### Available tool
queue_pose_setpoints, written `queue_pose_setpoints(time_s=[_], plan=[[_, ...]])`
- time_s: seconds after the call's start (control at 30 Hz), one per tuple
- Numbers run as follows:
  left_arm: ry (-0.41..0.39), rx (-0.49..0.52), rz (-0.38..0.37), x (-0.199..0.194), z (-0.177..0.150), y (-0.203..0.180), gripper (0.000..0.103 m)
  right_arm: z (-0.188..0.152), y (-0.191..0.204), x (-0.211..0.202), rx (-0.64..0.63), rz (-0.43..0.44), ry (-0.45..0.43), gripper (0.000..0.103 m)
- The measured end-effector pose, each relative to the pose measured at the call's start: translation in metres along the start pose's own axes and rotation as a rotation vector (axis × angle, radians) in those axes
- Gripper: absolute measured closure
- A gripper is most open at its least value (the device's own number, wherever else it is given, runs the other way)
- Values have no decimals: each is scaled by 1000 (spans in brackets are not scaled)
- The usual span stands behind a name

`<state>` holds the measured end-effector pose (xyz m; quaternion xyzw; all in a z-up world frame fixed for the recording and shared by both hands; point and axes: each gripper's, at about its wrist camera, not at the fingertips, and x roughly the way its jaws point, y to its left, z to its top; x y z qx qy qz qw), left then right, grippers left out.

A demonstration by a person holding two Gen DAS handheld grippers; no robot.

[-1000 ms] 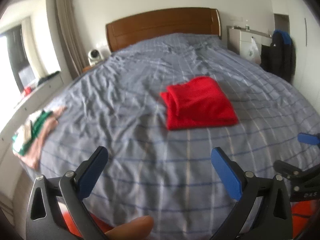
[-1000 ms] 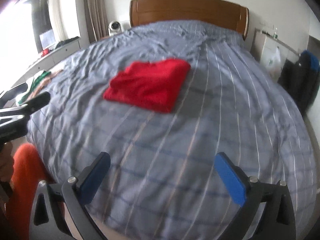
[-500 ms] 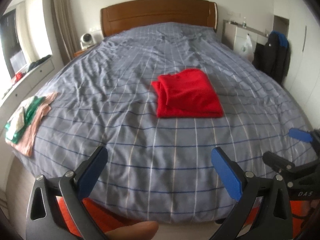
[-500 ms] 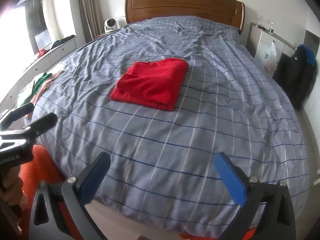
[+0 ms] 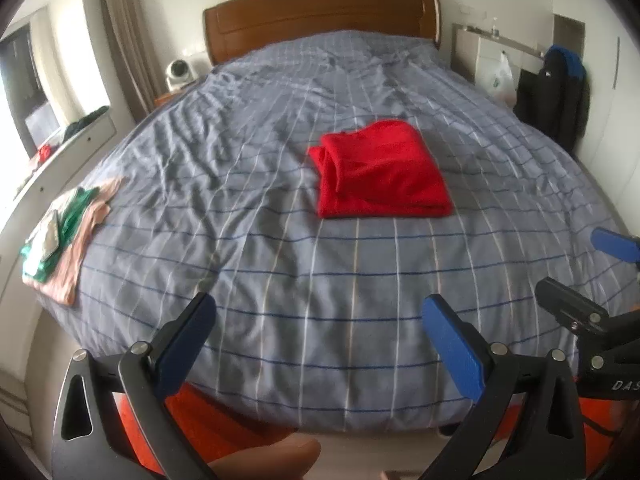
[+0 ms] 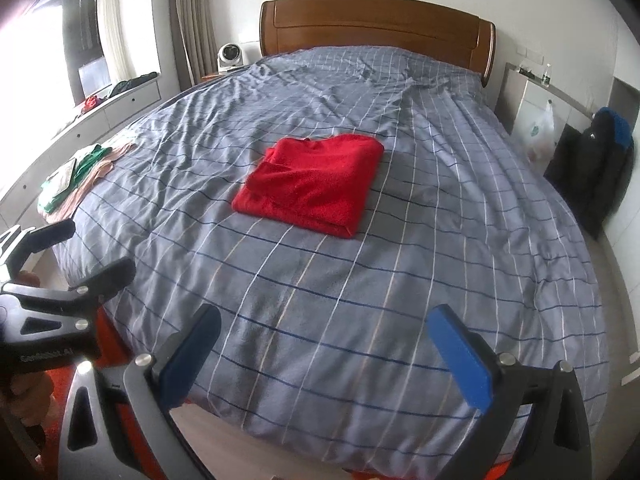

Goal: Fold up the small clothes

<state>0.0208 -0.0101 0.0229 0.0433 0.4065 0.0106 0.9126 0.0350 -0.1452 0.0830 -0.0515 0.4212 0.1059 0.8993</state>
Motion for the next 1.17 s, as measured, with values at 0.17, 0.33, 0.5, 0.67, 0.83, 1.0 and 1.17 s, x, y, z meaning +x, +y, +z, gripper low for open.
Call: queue_pose_setpoints(time_s=[0.17, 0.33, 0.5, 0.67, 0.83, 1.0, 1.17], plan=[[9, -6, -6, 0, -1, 0, 0, 1, 2, -2, 1, 8, -2, 1], [6, -6, -13, -1, -1, 0, 0, 3, 7, -10, -13, 27, -13, 1], [0, -8, -14, -3, -1, 0, 0, 6, 13, -13, -32, 16, -23, 1], [2, -18, -15, -4, -1, 4, 0, 4, 16, -10, -33, 10, -5, 1], [8, -14, -8, -4, -1, 4, 0, 2, 16, -7, -38, 0, 3, 1], [-10, -2, 0, -8, -3, 2, 0, -1, 13, -4, -30, 0, 12, 1], [-19, 11, 2, -10, -3, -1, 0, -1, 13, -3, -27, 0, 12, 1]])
